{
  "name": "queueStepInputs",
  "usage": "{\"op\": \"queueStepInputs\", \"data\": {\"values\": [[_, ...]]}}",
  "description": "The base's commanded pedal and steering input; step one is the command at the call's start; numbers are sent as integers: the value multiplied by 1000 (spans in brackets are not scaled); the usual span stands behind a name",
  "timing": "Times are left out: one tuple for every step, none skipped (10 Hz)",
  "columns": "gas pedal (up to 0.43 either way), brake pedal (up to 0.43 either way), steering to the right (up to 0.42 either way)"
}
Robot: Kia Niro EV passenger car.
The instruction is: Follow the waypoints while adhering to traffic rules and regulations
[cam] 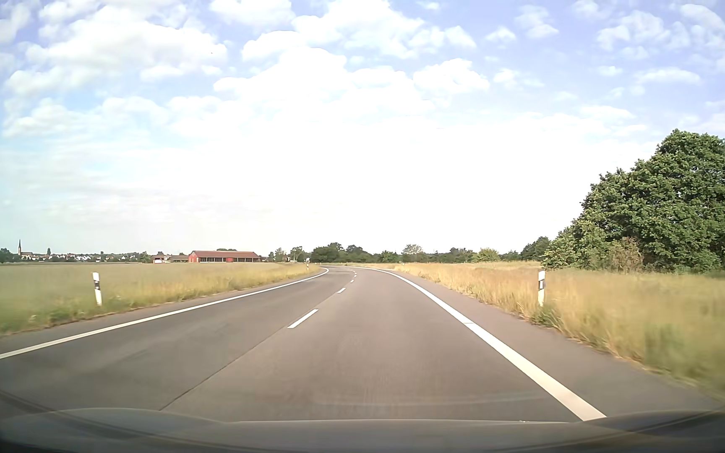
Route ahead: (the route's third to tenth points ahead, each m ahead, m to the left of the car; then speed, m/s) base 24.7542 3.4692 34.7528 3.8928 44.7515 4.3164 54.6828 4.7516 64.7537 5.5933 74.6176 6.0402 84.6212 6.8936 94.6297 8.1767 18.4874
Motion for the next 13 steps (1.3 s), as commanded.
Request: {"op": "queueStepInputs", "data": {"values": [[98, 24, -1], [98, 30, -3], [98, 30, -3], [98, 24, -3], [98, 30, -4], [98, 30, -5], [98, 30, -5], [98, 24, -6], [98, 30, -6], [98, 30, -6], [98, 30, -5], [98, 30, -6], [98, 30, -6]]}}
